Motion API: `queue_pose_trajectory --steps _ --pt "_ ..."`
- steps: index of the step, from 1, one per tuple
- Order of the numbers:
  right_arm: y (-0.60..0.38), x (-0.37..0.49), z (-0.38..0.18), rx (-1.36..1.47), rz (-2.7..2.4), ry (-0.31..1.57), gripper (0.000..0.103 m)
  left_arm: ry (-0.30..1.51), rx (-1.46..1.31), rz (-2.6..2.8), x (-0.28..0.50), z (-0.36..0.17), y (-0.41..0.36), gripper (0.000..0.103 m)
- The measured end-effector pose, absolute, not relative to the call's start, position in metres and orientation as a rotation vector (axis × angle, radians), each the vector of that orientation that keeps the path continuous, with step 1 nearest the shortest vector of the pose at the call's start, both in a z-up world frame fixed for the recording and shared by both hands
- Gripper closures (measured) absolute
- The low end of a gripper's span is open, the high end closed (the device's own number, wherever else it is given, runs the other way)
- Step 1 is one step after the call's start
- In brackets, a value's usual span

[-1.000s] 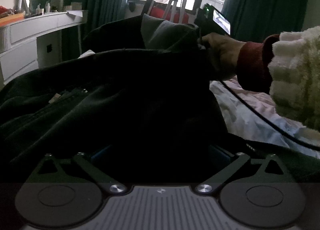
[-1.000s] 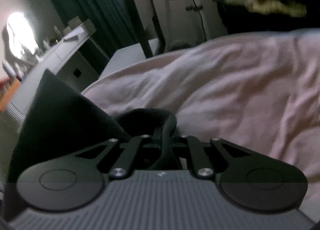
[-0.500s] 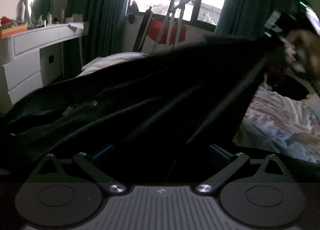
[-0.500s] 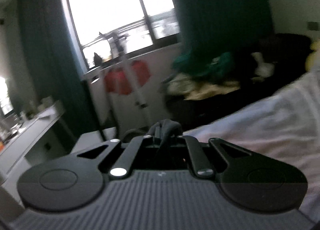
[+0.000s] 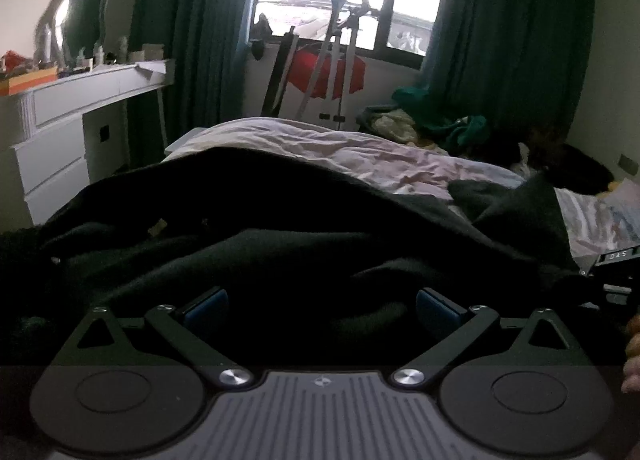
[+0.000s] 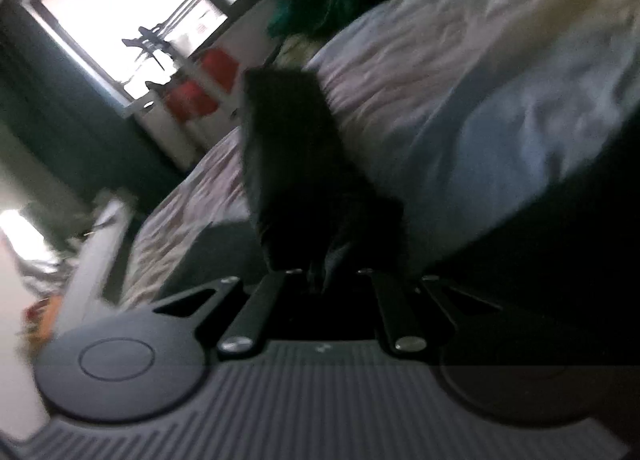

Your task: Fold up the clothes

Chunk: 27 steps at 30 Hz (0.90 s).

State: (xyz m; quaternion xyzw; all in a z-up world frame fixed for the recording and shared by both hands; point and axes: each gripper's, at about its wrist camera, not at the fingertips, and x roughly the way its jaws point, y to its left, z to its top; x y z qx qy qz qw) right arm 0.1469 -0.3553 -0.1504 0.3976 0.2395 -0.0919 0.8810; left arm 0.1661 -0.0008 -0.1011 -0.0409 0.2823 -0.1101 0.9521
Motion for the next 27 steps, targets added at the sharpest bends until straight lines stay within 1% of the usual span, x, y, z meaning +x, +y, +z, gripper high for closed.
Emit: queue_pose_trajectory --steps 6,10,22,23,24,25,26,27 --pt "-0.289 0.163 -0.115 0.563 0.075 0.422 0.095 0.555 -0.112 -0.2 0.159 -0.107 -0.006 0.002" --pt "-0.276 0.176 -0.129 0.622 0.099 0.432 0.093 0.58 -0.126 -0.184 0.164 -0.114 -0.007 0.002" --pt "-0.25 0.223 -0.148 0.577 0.341 0.516 0.09 0.59 -0.157 -0.174 0.169 -0.12 -0.005 0.002" --pt "-0.248 0.227 -0.149 0.573 0.361 0.523 0.087 0.591 -0.161 -0.174 0.168 -0.12 -0.003 0.002" --pt "-0.246 0.231 -0.151 0.569 0.381 0.529 0.074 0.591 -0.166 -0.173 0.168 -0.12 -0.002 0.002" --pt "-0.244 0.233 -0.153 0.57 0.394 0.528 0.064 0.591 -0.17 -0.173 0.168 -0.121 -0.001 0.002" --pt "-0.243 0.23 -0.154 0.573 0.394 0.508 0.06 0.59 -0.173 -0.172 0.169 -0.121 0.0 0.002" --pt "-0.242 0.226 -0.149 0.561 0.396 0.485 0.05 0.59 -0.176 -0.17 0.169 -0.121 0.0 0.002"
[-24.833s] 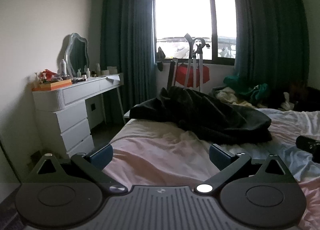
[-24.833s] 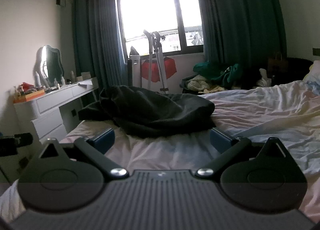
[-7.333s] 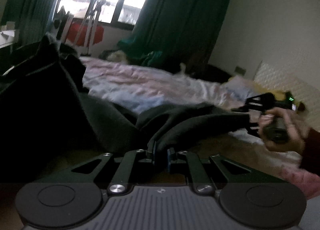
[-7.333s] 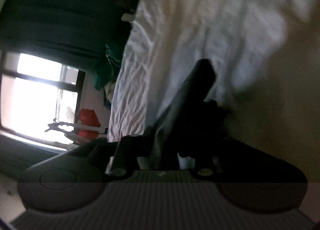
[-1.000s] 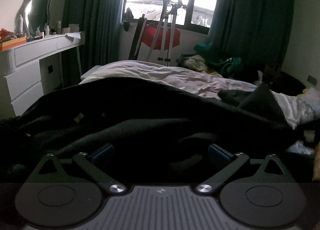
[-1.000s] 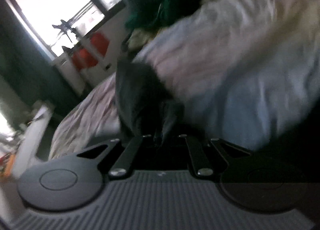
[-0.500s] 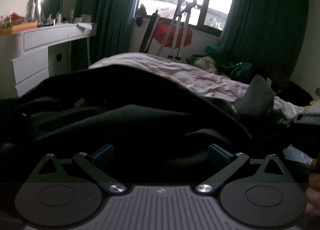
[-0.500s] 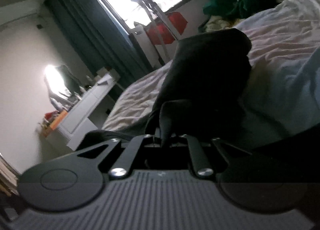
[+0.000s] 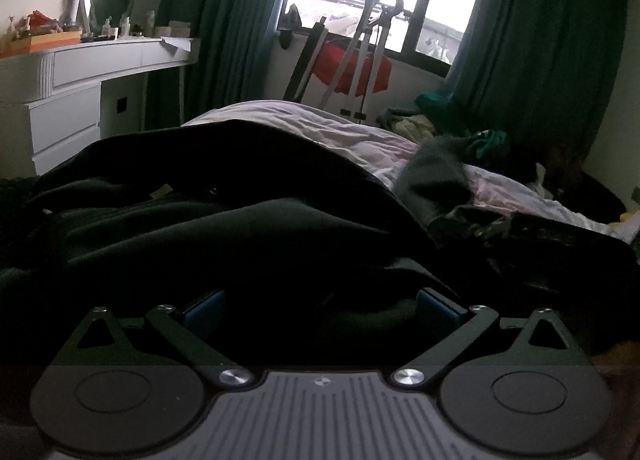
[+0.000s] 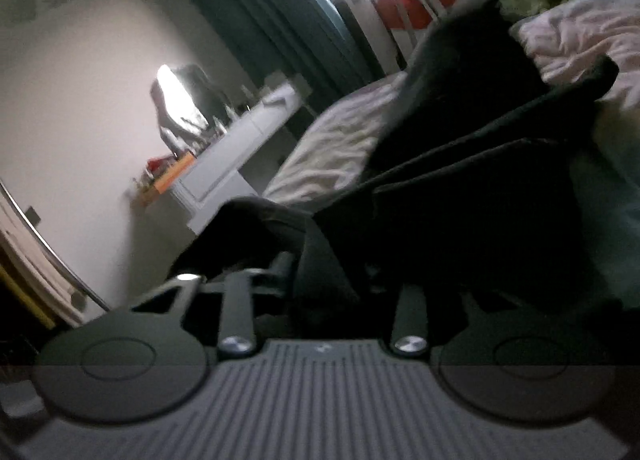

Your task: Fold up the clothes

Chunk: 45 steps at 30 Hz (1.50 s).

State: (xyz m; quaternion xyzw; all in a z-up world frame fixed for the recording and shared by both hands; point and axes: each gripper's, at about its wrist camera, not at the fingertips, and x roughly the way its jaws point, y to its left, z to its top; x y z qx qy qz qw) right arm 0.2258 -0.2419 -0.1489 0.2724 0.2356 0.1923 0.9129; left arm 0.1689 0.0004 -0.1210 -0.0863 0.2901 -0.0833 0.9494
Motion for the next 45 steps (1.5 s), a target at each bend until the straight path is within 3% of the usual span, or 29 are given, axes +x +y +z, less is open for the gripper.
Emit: queue_pose_trajectory --steps 1,3,9,16,20,21,24,30,41,45 --pt "-0.241 0.222 -0.144 0.55 0.399 0.462 0.037 0.591 -0.18 -0.17 0.169 -0.122 0.001 0.002" --pt "-0.242 0.212 -0.134 0.542 0.405 0.414 0.027 0.594 -0.192 -0.172 0.169 -0.122 0.003 0.002" --pt "-0.295 0.181 -0.109 0.798 0.387 0.272 0.027 0.597 -0.214 -0.17 0.167 -0.119 0.003 0.002" --pt "-0.379 0.235 -0.153 1.114 0.078 0.452 0.026 0.618 -0.259 -0.178 0.171 -0.122 0.006 0.002" --pt "-0.393 0.3 -0.157 1.061 -0.003 0.496 0.028 0.621 -0.249 -0.18 0.175 -0.127 0.003 0.002" --pt "-0.394 0.318 -0.156 1.026 -0.043 0.52 0.034 0.623 -0.243 -0.179 0.176 -0.129 0.002 0.002" --pt "-0.393 0.354 -0.15 0.931 -0.166 0.612 0.097 0.629 -0.227 -0.177 0.181 -0.134 -0.001 0.002" --pt "-0.426 0.321 -0.086 0.727 -0.246 0.432 0.098 0.612 -0.204 -0.2 0.182 -0.133 -0.006 0.002" --pt "-0.599 0.187 -0.068 0.553 -0.638 0.336 0.098 0.544 -0.142 -0.322 0.165 -0.12 -0.021 0.002" --pt "-0.62 0.15 -0.122 0.596 -0.709 0.433 0.098 0.559 -0.117 -0.331 0.162 -0.122 -0.027 0.002"
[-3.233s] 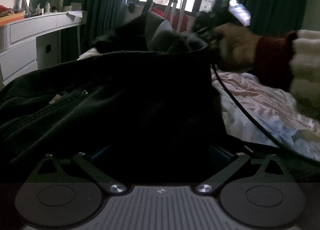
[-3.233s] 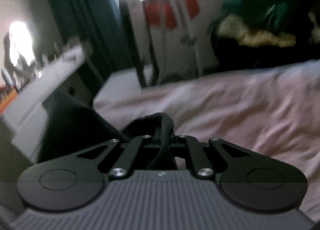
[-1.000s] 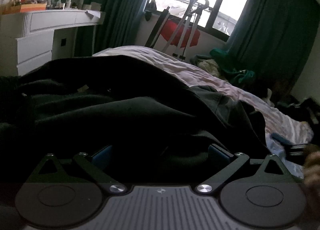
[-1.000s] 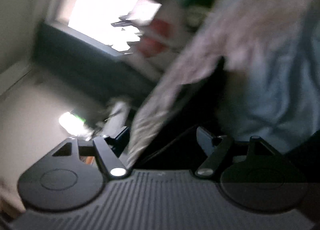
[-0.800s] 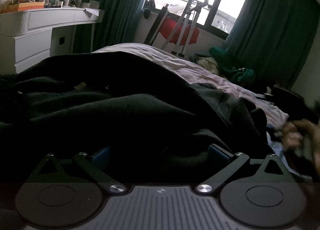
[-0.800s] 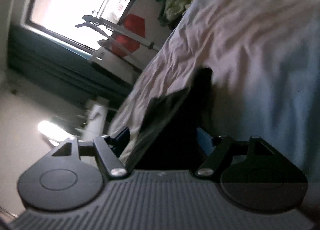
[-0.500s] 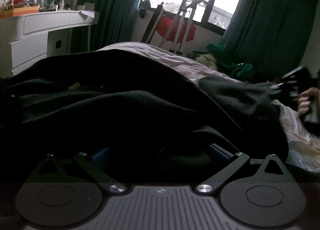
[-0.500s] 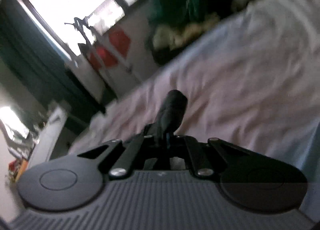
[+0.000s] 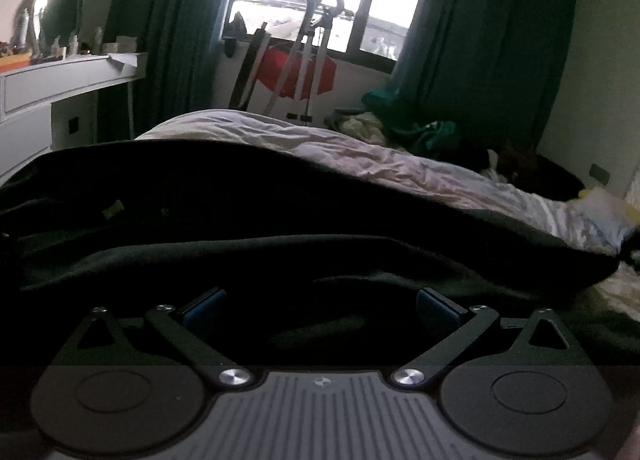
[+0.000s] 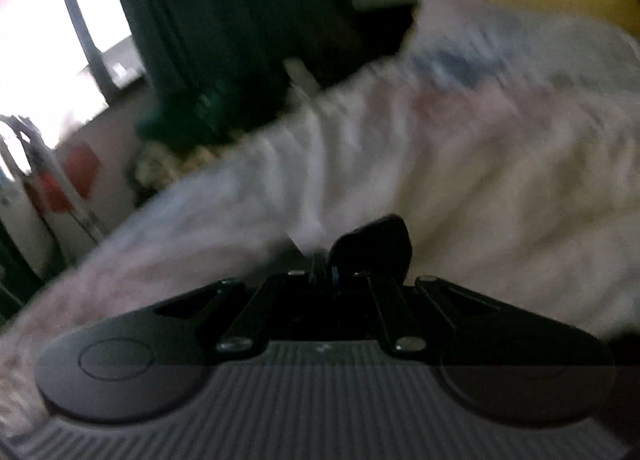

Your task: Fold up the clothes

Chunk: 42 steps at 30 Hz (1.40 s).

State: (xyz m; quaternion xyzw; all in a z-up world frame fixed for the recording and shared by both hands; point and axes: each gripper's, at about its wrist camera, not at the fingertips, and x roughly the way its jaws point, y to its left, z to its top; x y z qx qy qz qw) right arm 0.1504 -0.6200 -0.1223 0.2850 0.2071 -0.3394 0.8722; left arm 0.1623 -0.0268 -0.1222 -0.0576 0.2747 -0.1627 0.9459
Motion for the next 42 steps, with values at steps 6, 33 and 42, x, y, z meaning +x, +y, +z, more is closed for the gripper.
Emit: queue_pose_trajectory --steps 6,33,42 --pt "-0.622 0.119 -0.12 0.627 -0.672 0.307 0.098 0.572 -0.128 -0.351 0.148 -0.115 -0.023 0.002" --pt "-0.644 -0.121 -0.154 1.019 -0.628 0.39 0.052 0.857 -0.728 -0.012 0.012 -0.061 0.151 0.006" --pt "-0.648 -0.103 -0.188 1.138 -0.593 0.399 0.059 0.904 -0.89 0.069 0.035 -0.097 0.175 0.011"
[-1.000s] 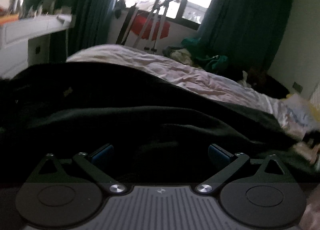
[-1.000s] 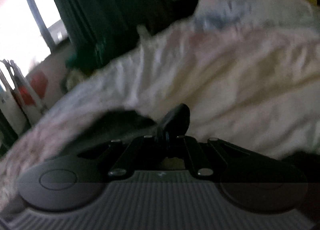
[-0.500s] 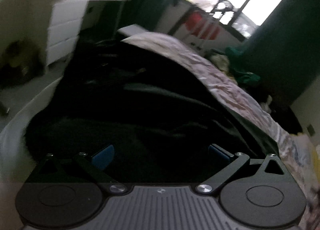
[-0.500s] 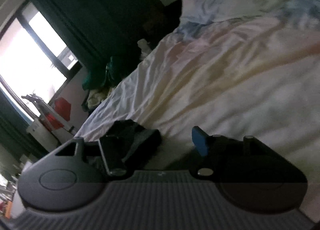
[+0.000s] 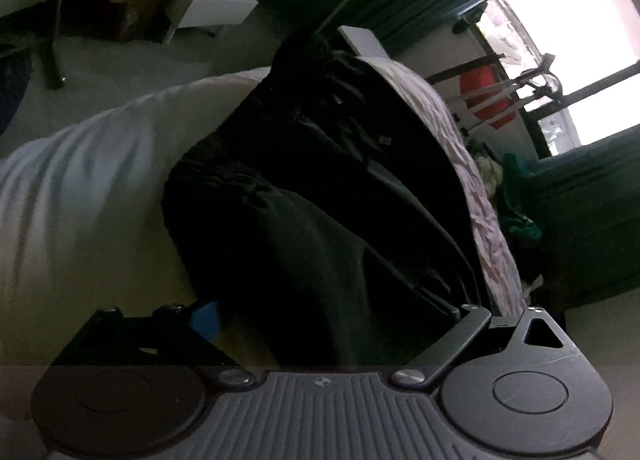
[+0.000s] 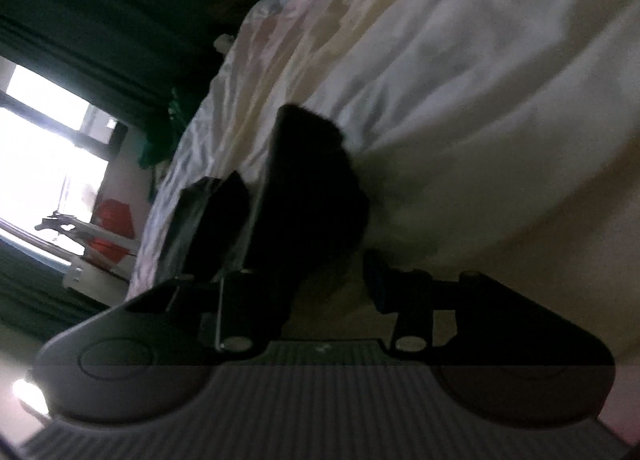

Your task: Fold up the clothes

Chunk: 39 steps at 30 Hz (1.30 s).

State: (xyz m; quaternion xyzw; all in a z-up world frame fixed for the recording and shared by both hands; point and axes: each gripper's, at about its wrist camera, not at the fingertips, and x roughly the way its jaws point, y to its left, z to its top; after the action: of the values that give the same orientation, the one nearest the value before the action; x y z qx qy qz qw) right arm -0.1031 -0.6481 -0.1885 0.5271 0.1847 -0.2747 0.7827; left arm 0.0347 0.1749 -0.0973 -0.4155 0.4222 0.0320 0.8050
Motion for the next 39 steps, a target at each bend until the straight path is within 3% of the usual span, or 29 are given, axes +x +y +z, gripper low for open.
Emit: queue_pose_trajectory --steps 3,6,7,8,9,12,13,16,22,27,30,36,38,39 --pt "-0.648 -0.087 -0.183 1.113 -0.593 0.4 0.059 0.926 -0.892 0.126 0.049 -0.111 0.175 0.019" --pt "-0.649 -0.071 -0.178 1.087 -0.593 0.4 0.058 0.924 -0.877 0.172 0.059 -0.116 0.177 0.034" --pt "-0.649 -0.065 -0.176 1.079 -0.592 0.401 0.059 0.92 -0.868 0.182 0.062 -0.115 0.177 0.043" --pt "-0.649 -0.06 -0.175 1.071 -0.592 0.401 0.065 0.915 -0.863 0.182 0.063 -0.114 0.178 0.055" --pt "-0.649 -0.054 -0.173 1.062 -0.592 0.401 0.101 0.911 -0.86 0.178 0.063 -0.111 0.178 0.059" --pt "-0.649 -0.041 -0.165 1.035 -0.594 0.395 0.1 0.897 -0.852 0.165 0.065 -0.102 0.178 0.071" --pt "-0.649 -0.042 -0.157 1.019 -0.602 0.377 0.1 0.889 -0.862 0.152 0.064 -0.097 0.179 0.086" --pt "-0.651 -0.054 -0.128 0.985 -0.623 0.309 0.1 0.84 -0.897 0.083 0.057 -0.071 0.184 0.094" --pt "-0.66 -0.094 -0.109 1.006 -0.591 0.297 0.1 0.798 -0.891 0.025 0.047 -0.058 0.19 0.095" --pt "-0.643 -0.112 -0.135 1.067 -0.527 0.405 0.093 0.819 -0.96 0.03 0.052 -0.09 0.199 0.095" --pt "-0.631 -0.109 -0.15 1.054 -0.513 0.465 0.066 0.817 -0.985 0.026 0.055 -0.096 0.203 0.095" --pt "-0.623 -0.094 -0.169 1.193 -0.44 0.36 0.062 0.813 -0.982 0.032 0.063 -0.101 0.203 0.095" --pt "-0.619 -0.087 -0.168 1.218 -0.421 0.289 0.047 0.809 -0.984 0.034 0.064 -0.103 0.203 0.095" --pt "-0.617 -0.081 -0.164 1.196 -0.438 0.281 0.034 0.809 -0.98 0.035 0.066 -0.105 0.202 0.095"
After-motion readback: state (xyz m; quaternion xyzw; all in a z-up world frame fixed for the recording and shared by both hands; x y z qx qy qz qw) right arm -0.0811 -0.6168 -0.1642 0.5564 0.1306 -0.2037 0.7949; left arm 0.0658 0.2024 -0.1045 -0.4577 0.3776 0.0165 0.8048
